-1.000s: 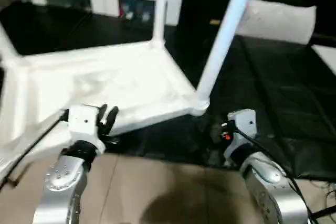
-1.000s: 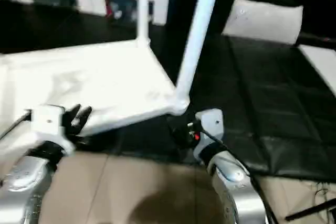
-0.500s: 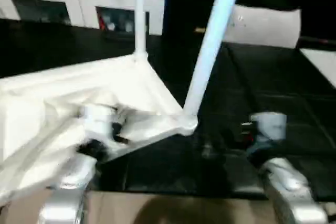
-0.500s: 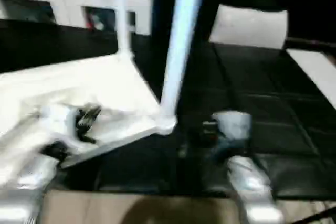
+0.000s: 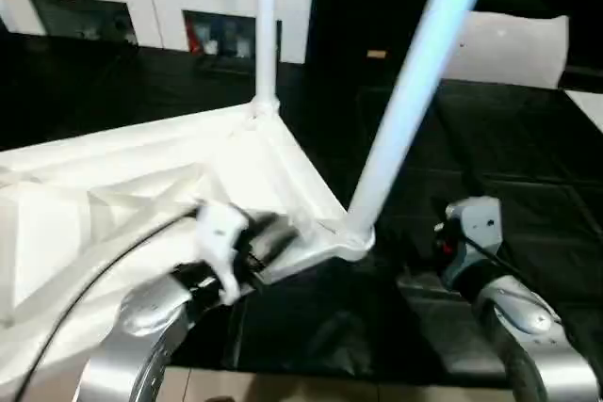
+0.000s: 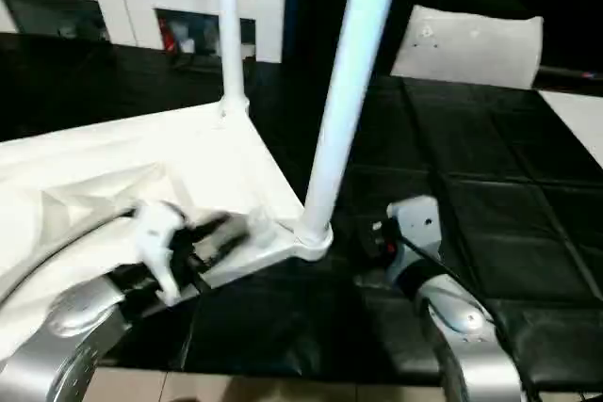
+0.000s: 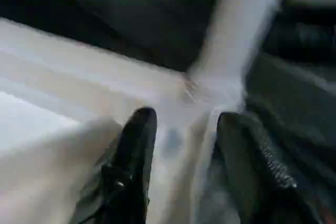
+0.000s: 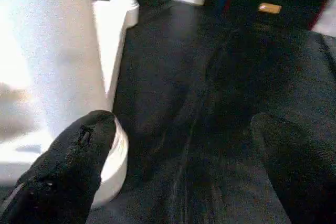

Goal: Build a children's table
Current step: Rotate leg to tighten

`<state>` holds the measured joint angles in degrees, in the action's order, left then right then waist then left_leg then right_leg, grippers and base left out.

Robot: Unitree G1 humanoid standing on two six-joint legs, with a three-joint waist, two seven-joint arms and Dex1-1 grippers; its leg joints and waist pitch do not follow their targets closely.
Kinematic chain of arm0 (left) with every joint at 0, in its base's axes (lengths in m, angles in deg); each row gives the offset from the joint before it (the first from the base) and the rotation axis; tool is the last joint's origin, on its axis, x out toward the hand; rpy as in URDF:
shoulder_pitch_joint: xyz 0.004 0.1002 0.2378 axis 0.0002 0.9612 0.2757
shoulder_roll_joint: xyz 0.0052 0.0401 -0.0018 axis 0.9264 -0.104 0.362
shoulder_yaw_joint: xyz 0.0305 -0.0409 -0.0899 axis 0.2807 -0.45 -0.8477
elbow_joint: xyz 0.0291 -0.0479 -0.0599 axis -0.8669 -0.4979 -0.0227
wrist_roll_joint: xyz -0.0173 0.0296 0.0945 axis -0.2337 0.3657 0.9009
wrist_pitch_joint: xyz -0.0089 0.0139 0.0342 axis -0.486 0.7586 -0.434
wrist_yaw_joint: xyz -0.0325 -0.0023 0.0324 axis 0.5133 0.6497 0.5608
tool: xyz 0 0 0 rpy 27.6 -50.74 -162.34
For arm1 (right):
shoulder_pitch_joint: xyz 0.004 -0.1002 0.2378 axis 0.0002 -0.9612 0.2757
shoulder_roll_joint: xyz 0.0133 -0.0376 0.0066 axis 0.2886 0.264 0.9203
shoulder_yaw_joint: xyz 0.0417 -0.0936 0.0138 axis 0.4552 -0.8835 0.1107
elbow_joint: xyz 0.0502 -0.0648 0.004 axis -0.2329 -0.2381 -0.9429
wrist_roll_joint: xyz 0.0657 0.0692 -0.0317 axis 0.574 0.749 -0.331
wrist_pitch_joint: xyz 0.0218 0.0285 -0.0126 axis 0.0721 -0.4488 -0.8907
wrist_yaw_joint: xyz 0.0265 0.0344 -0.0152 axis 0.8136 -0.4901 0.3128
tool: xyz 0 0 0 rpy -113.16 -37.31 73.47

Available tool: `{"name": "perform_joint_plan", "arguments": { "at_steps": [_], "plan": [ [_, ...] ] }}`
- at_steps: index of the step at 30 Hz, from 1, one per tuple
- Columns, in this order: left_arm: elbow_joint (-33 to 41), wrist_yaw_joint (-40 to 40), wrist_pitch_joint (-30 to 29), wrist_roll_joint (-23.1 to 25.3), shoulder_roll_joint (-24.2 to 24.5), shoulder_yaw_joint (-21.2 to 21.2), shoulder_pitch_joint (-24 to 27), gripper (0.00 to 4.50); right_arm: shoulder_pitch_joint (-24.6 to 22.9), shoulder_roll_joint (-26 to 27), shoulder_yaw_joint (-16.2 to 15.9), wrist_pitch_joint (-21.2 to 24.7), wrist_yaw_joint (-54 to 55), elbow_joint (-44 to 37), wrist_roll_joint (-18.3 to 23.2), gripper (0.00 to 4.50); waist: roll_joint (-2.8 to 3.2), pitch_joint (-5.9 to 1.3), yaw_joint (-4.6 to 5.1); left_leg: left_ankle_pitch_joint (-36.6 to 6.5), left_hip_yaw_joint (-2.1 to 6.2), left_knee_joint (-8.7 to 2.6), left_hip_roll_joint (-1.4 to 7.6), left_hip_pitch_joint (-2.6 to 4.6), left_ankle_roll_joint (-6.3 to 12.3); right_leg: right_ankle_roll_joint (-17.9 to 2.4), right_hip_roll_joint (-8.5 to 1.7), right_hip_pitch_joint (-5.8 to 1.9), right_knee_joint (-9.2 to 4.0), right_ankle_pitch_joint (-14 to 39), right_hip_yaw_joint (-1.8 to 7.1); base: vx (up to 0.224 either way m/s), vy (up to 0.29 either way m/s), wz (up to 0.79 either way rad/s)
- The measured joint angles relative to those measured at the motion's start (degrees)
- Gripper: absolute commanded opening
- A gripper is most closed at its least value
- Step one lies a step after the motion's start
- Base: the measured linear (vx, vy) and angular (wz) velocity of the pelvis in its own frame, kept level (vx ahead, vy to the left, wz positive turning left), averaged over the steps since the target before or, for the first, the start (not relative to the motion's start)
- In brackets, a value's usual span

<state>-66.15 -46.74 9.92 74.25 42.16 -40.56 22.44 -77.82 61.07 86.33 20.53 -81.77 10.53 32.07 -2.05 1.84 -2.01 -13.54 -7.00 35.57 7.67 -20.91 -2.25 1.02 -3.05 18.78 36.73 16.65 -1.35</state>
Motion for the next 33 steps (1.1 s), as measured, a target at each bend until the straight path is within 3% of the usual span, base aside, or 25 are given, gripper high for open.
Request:
{"name": "perform_joint_plan", "arguments": {
  "at_steps": [4, 7, 15, 16, 21, 33],
  "plan": [
    [-2.25, -2.69, -3.02, 0.35, 1.50, 3.33, -4.03, 2.34, -0.20, -4.17, 0.02, 1.22, -4.69, -0.29, 1.44, 4.50, 0.59, 0.60, 0.06, 0.71, -0.74, -0.08, 0.44, 0.28, 0.12, -0.48, 0.00, -0.02, 0.27, -0.52, 0.06, -0.087, -0.010, 0.00],
    [-4.33, -4.15, -4.83, 1.62, 2.74, 6.29, -6.57, 2.34, -1.54, -6.96, -0.01, 1.62, -8.33, -1.30, 2.63, 4.50, 0.62, 0.72, 0.04, 0.83, -1.32, -0.23, 0.64, 0.43, 0.18, -0.51, -0.05, 0.02, 0.27, -0.78, 0.24, -0.043, 0.001, -0.01],
    [-7.57, -2.85, -12.14, 3.60, 4.42, 7.76, -12.15, 2.34, -5.23, -10.60, -2.19, 2.38, -14.95, -5.07, 4.90, 4.50, 0.89, 0.65, 0.30, 1.12, -1.62, -0.23, 0.65, 0.34, 0.25, -0.58, -0.09, 0.16, 0.17, -0.87, 0.47, 0.000, 0.000, 0.00],
    [-7.99, -2.34, -12.72, 3.73, 4.40, 7.72, -12.14, 2.06, -5.72, -11.06, -2.47, 2.38, -15.17, -5.28, 4.89, 4.50, 0.90, 0.66, 0.31, 1.11, -1.62, -0.24, 0.65, 0.27, 0.25, -0.57, -0.09, 0.21, 0.13, -0.86, 0.47, 0.000, 0.000, 0.00],
    [-8.76, -1.24, -13.91, 4.69, 4.41, 7.83, -13.74, 2.06, -6.51, -11.04, -3.42, 2.37, -15.71, -6.53, 4.89, 4.50, 0.94, 0.64, 0.04, 1.14, -1.62, -0.30, 0.67, -0.10, 0.30, -0.58, -0.09, 0.47, -0.03, -0.87, 0.41, 0.000, 0.000, 0.00],
    [-10.08, -1.08, -14.93, 6.37, 5.42, 10.28, -15.99, 2.06, -6.65, -11.03, -4.11, 2.22, -15.53, -6.90, 4.71, 4.50, 1.00, 0.63, 0.02, 1.11, -1.64, -0.33, 0.67, -0.08, 0.34, -0.61, -0.11, 0.40, -0.14, -0.89, 0.40, 0.000, 0.000, 0.00]
  ]
}}
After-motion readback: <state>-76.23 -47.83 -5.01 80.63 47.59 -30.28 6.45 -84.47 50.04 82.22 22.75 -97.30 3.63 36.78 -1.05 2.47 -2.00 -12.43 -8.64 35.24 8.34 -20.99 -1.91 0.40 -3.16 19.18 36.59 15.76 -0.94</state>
